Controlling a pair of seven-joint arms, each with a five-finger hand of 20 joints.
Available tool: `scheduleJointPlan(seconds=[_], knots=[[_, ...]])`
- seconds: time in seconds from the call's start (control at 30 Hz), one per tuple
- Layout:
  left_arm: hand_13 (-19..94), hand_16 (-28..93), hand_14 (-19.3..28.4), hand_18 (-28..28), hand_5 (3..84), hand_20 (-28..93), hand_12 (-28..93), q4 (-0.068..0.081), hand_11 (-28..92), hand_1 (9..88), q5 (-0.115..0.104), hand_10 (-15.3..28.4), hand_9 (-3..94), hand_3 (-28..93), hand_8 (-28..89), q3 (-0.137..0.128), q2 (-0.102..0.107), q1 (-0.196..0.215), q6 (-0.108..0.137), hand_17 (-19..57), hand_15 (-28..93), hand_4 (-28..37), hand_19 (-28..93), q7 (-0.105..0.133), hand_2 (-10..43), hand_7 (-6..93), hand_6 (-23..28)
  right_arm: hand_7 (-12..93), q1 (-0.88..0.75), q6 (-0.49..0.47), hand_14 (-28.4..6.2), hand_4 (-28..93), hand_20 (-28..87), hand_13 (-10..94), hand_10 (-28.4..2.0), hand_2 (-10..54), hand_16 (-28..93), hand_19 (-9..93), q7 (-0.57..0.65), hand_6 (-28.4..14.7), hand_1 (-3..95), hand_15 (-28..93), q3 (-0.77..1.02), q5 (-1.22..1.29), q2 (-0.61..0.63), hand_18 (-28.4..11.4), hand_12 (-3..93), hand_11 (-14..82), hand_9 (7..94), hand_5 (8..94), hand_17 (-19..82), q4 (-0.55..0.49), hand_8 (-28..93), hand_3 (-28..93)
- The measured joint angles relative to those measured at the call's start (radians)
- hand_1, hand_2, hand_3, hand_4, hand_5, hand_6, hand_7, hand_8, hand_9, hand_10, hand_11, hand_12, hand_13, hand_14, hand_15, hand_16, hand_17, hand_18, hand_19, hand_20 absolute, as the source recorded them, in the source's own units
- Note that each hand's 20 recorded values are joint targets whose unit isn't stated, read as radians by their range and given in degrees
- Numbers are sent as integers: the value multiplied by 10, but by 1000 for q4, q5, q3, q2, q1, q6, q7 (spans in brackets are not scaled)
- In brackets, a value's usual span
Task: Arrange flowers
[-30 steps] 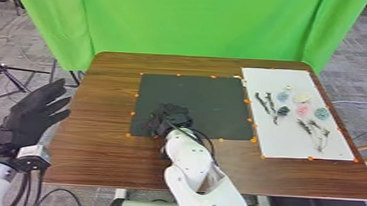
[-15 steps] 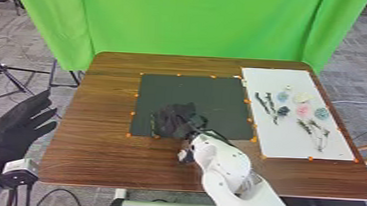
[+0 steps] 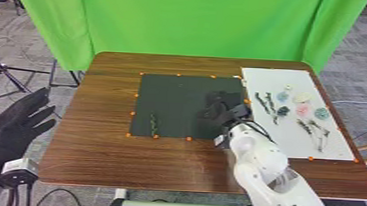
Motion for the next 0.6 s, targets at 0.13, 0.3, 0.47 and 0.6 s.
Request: scheduleJointPlan(seconds=[0.13,0.3,0.47,0.6], knots=[[137,85,108,182,208,98,203,-3,109,200,0,87,167,700,-102,0,-5,2,4,-109,139,-283,365,0,-27,208,9,530,-15,70,-113,-283,492,563,-128,-95,305,723,93,-23,343,804,106,-2,81,-214,421,607,586,568,170,-10,-182,689],[138,85,107,182,208,97,203,-5,109,201,2,87,167,699,-102,-2,-6,5,7,-109,140,-283,365,1,-26,209,8,544,-68,89,-115,-283,491,558,-130,-95,329,729,191,-26,365,810,229,-35,182,-215,448,612,582,565,168,-30,-178,633],[137,85,107,182,208,98,204,-10,109,201,23,87,167,699,-103,-8,-10,10,8,-109,140,-283,365,-1,-26,209,8,529,-150,-7,-133,-283,491,507,-147,-95,323,717,272,-45,288,809,348,-35,250,-219,454,609,520,516,138,-72,-187,735],[137,85,107,182,208,97,204,-14,109,201,28,87,167,700,-103,-20,-10,22,8,-109,139,-283,364,-1,-26,210,8,514,-203,-220,-138,-283,493,502,-157,-95,310,715,316,-50,273,809,437,39,285,-222,449,602,511,513,134,-131,-182,720]])
